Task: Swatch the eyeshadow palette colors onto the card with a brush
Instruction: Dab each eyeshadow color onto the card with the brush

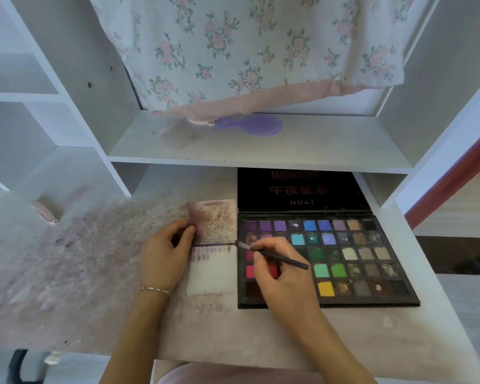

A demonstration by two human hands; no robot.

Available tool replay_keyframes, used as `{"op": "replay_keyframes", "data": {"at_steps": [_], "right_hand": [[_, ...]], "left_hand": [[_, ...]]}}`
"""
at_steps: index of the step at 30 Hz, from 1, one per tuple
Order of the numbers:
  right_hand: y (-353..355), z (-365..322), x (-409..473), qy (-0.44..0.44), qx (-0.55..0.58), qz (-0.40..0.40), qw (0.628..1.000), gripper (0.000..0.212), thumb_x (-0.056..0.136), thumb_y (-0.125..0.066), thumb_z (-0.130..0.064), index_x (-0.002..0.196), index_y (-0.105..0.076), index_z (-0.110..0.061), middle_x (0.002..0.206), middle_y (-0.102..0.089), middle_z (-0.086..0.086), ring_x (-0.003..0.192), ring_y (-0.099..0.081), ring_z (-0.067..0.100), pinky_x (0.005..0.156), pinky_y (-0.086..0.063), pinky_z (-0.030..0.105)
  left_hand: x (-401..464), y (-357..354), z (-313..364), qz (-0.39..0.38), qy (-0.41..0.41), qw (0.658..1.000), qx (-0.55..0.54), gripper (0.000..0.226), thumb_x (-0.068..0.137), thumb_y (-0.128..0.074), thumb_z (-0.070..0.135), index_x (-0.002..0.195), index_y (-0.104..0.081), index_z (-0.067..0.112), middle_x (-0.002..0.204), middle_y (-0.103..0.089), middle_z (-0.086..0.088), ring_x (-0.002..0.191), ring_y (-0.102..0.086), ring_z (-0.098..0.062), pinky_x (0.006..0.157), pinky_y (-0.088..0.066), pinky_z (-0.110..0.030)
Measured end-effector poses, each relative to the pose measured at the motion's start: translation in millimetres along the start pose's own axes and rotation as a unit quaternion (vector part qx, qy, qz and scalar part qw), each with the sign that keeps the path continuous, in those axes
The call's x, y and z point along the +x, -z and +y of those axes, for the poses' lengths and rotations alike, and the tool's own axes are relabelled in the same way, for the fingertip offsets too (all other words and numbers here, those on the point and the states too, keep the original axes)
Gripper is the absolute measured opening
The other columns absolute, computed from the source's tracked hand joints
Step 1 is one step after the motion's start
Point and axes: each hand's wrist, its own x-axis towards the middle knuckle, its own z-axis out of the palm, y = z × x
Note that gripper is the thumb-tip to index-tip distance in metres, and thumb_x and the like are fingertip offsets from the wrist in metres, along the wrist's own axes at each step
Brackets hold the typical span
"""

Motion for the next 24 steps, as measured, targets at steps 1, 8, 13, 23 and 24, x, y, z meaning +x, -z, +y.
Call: {"op": "replay_keyframes", "data": {"at_steps": [1, 8, 13, 23, 24], "right_hand": [[-6, -2, 1, 0.002, -0.006, -0.01, 1.0, 0.022, 0.085, -0.057, -0.007, 0.086, -0.057, -0.029, 0.083, -0.058, -0.012, 0.078, -0.055, 0.003, 0.067, -0.045, 0.014], [-25, -5, 8, -0.016, -0.024, -0.06, 0.998, 0.026, 0.085, -0.055, -0.014, 0.081, -0.05, -0.039, 0.082, -0.062, -0.005, 0.075, -0.058, 0.009, 0.07, -0.052, 0.033], [-25, -3, 8, -0.009, -0.036, -0.066, 0.997, 0.031, 0.085, -0.055, -0.014, 0.078, -0.049, -0.044, 0.081, -0.062, -0.008, 0.073, -0.058, 0.009, 0.067, -0.052, 0.031], [-26, -2, 8, -0.012, -0.066, -0.089, 0.994, 0.01, 0.084, -0.056, -0.014, 0.087, -0.059, -0.023, 0.084, -0.059, -0.007, 0.079, -0.056, 0.009, 0.073, -0.051, 0.036], [-26, -2, 8, -0.012, -0.068, -0.091, 0.993, 0.01, 0.083, -0.056, -0.014, 0.087, -0.059, -0.023, 0.084, -0.059, -0.007, 0.079, -0.056, 0.009, 0.073, -0.051, 0.036]], "left_hand": [[0, 0, 0, 0.0, 0.0, 1.0, -0.001, 0.017, 0.086, -0.057, 0.017, 0.1, -0.068, 0.014, 0.089, -0.064, 0.007, 0.079, -0.057, -0.01, 0.068, -0.04, -0.018], [-1, 0, 0, 0.004, -0.006, 1.0, 0.001, 0.016, 0.086, -0.057, 0.016, 0.097, -0.069, 0.015, 0.086, -0.065, 0.008, 0.076, -0.057, -0.008, 0.067, -0.04, -0.018], [-1, 0, 0, 0.009, -0.009, 1.0, 0.001, 0.015, 0.086, -0.058, 0.017, 0.096, -0.069, 0.016, 0.084, -0.063, 0.012, 0.071, -0.054, 0.001, 0.064, -0.037, -0.005], [-1, 0, 1, 0.008, -0.008, 1.0, -0.001, 0.015, 0.086, -0.057, 0.017, 0.096, -0.069, 0.016, 0.085, -0.064, 0.011, 0.076, -0.058, -0.006, 0.068, -0.042, -0.017], [-1, -1, 1, 0.008, -0.007, 1.0, -0.001, 0.016, 0.086, -0.057, 0.017, 0.097, -0.069, 0.016, 0.084, -0.063, 0.012, 0.076, -0.058, -0.007, 0.069, -0.043, -0.018]]}}
